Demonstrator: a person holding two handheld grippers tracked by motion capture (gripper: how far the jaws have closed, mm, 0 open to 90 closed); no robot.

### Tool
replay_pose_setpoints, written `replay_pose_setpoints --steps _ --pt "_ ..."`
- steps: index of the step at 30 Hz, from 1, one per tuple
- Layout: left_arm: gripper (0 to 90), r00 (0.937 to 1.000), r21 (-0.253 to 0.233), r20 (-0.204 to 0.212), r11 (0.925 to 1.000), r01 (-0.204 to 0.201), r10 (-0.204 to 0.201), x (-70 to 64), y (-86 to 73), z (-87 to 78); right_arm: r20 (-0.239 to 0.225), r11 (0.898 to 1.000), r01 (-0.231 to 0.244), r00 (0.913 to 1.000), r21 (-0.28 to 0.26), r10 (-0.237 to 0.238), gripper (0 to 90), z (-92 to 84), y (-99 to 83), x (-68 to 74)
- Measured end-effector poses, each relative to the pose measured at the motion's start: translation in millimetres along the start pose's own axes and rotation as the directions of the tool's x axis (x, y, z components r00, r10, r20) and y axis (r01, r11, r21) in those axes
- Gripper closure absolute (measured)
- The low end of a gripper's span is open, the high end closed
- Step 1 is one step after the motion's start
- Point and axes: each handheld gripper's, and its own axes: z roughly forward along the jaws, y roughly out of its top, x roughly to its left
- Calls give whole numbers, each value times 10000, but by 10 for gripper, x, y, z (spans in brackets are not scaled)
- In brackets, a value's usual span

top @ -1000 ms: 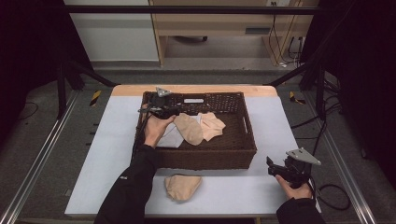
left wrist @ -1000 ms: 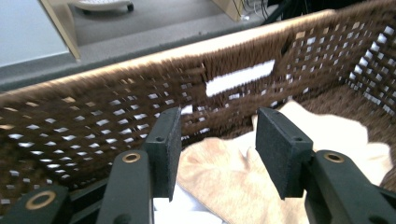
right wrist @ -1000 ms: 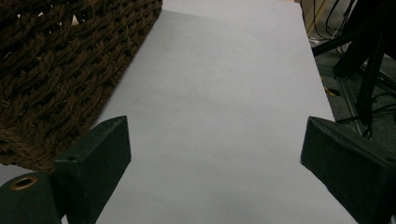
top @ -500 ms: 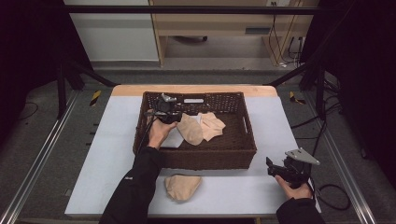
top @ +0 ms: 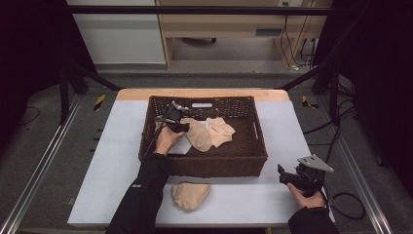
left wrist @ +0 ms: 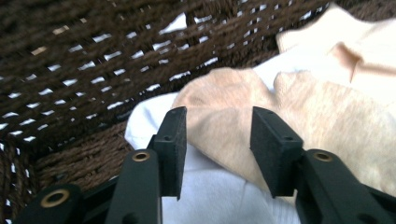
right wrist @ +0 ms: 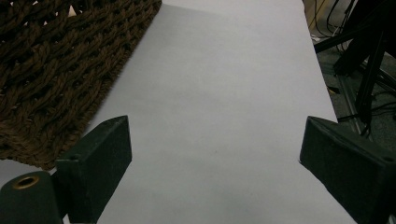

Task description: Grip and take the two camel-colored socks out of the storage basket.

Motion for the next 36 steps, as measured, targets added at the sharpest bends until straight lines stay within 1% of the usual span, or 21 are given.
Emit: replay_pose_setpoints --steps 4,5,8,11,14,16,19,21,22,23,25,26,27,28,30,33,36 --pt "622 10000 217 92 9998 13 -15 -6 -10 16 -9 10000 14 10000 26 -14 94 -2 -1 1" --pt "651 10000 299 78 9996 2 -4 -7 -12 18 -15 10000 13 10000 24 -13 94 -2 -1 1" --pt "735 9998 337 200 9994 -17 10 -19 -5 6 -6 10000 13 10000 36 -13 96 -2 -1 -1" --pt "829 9994 353 298 9993 135 -146 -22 3 -14 -1 10000 8 10000 54 -8 96 0 -1 -2" --pt "857 9985 440 442 9986 289 -308 -22 9 -31 6 10000 14 10000 64 -14 97 1 -1 -1" --pt "862 9979 373 509 9986 369 -388 -22 17 -54 17 10000 19 10000 64 -20 97 0 -1 -3" --pt "864 9958 -70 752 9985 538 -531 -28 35 -130 25 10000 20 10000 60 -20 96 -2 -3 -6" --pt "864 9957 -384 810 9981 489 -457 -35 42 -184 43 10000 25 10000 84 -25 97 1 -3 -5" --pt "864 9948 -571 869 9967 575 -524 -41 44 -205 48 9999 38 10000 94 -38 96 2 -3 -4" --pt "864 9949 -691 898 9963 515 -452 -41 49 -232 54 9999 42 10000 91 -43 97 0 -2 -4" --pt "865 9938 -1094 1004 9923 584 -474 -49 59 -280 47 10000 21 10000 80 -21 97 -7 -3 -5" --pt "865 9930 -1449 1065 9873 659 -506 -52 73 -321 48 10000 18 10000 76 -18 97 -8 -4 -6" --pt "865 9919 -1586 1146 9846 735 -556 -58 78 -341 74 10000 22 10000 88 -23 97 -8 -5 -9" --pt "865 9907 -1792 1252 9809 760 -538 -64 87 -378 86 10000 26 10000 91 -27 97 -8 -6 -10" --pt "864 9899 -2058 1330 9757 755 -486 -77 94 -436 70 10000 -10 10000 84 9 97 -15 -7 -11" --pt "865 9872 -2565 1544 9634 778 -386 -93 103 -568 86 10000 -13 10000 61 13 97 -18 -5 -13" --pt "865 9859 -3052 1664 9498 686 -177 -120 110 -733 122 10000 10 9999 84 -11 97 -17 -6 -13"
